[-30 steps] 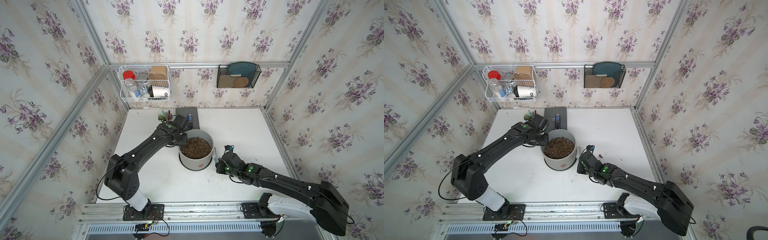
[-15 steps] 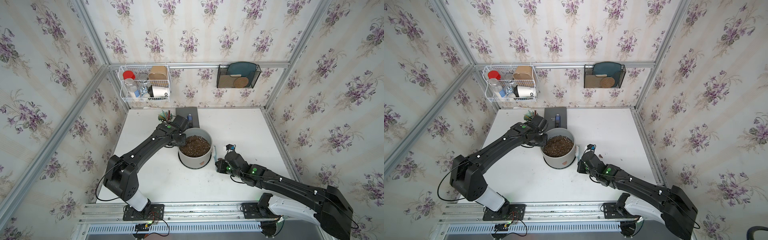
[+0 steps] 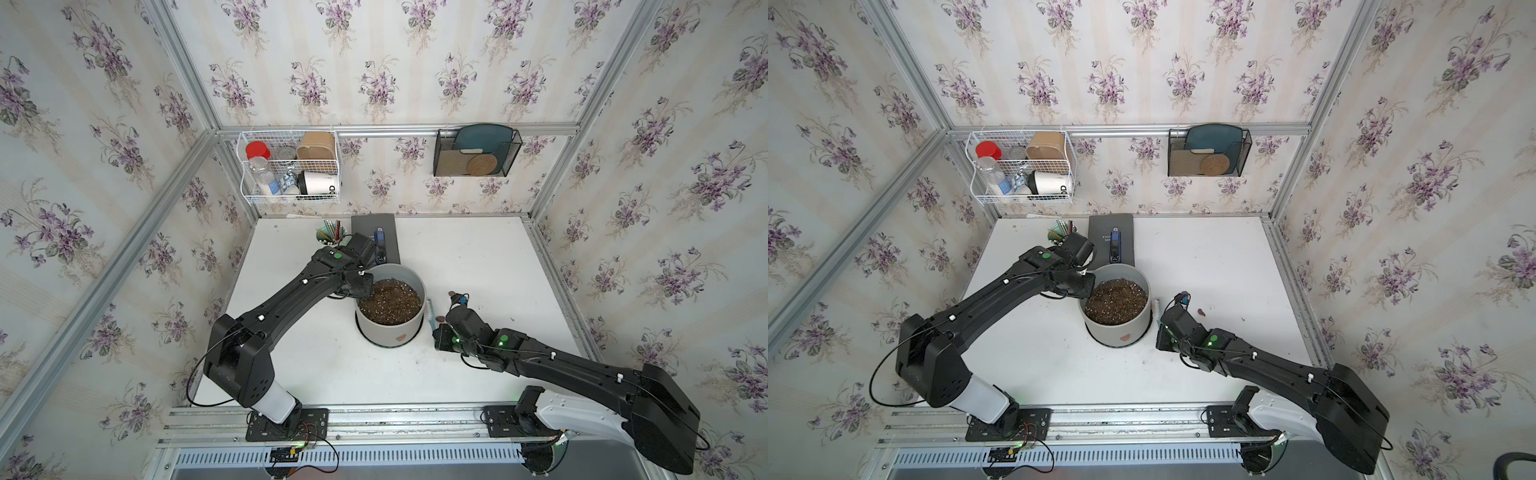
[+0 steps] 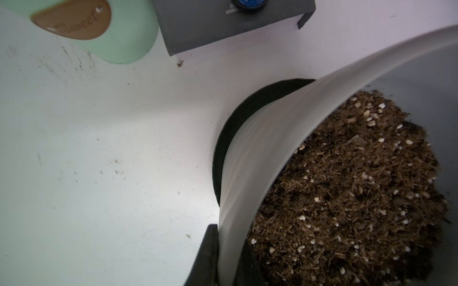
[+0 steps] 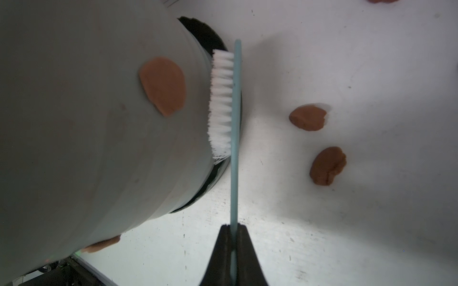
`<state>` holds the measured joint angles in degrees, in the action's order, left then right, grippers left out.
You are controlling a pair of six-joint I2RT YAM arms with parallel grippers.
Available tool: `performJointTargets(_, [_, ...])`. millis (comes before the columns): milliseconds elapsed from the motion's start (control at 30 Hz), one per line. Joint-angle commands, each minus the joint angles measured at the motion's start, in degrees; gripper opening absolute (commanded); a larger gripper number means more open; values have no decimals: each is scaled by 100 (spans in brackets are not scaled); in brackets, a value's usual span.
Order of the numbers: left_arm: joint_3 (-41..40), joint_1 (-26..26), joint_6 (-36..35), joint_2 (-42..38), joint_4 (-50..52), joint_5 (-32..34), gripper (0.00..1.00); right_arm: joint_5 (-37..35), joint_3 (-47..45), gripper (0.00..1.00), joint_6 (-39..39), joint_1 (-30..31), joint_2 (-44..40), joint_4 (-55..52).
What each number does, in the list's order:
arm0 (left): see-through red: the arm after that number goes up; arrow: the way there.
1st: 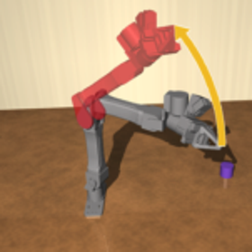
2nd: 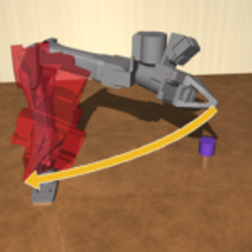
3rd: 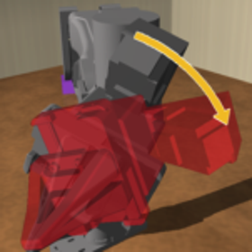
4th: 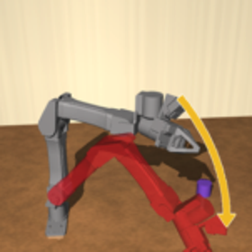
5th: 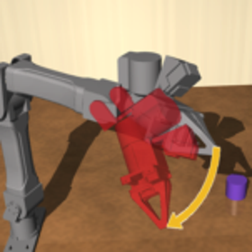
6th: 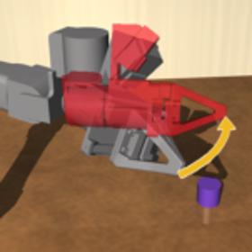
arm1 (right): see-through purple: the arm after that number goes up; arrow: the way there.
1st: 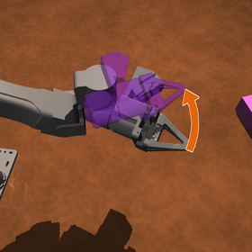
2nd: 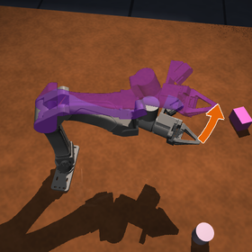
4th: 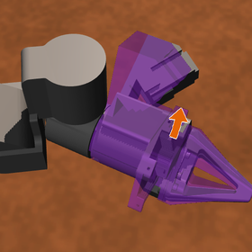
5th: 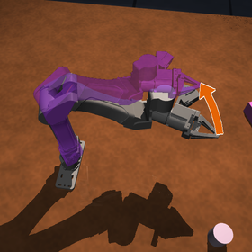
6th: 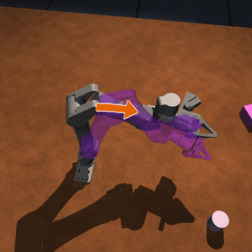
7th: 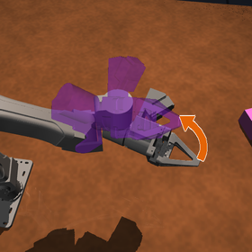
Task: Scrub the dried mud off the ceramic pot
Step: Brush off the soil from the pot.
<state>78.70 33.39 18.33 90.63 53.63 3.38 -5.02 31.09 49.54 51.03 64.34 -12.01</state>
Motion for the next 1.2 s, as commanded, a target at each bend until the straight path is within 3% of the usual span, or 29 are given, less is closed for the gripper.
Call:
performJointTargets(0, [100, 43, -79, -4, -380, -479, 0, 113, 92, 0, -43, 4, 138, 228])
performJointTargets(233, [156, 54, -56, 39, -368, -443, 0, 333, 82, 0, -129, 4, -199, 480])
performJointTargets(567, [148, 62, -58, 43, -316, -374, 0, -331, 239, 0, -102, -50, -655, -469])
performJointTargets(933, [114, 60, -72, 12, -270, -285, 0, -591, 102, 0, -220, -515, -1661, -1483])
performJointTargets(1167, [77, 58, -72, -26, -257, -267, 0, -654, -17, 0, -391, -796, -1422, -1832])
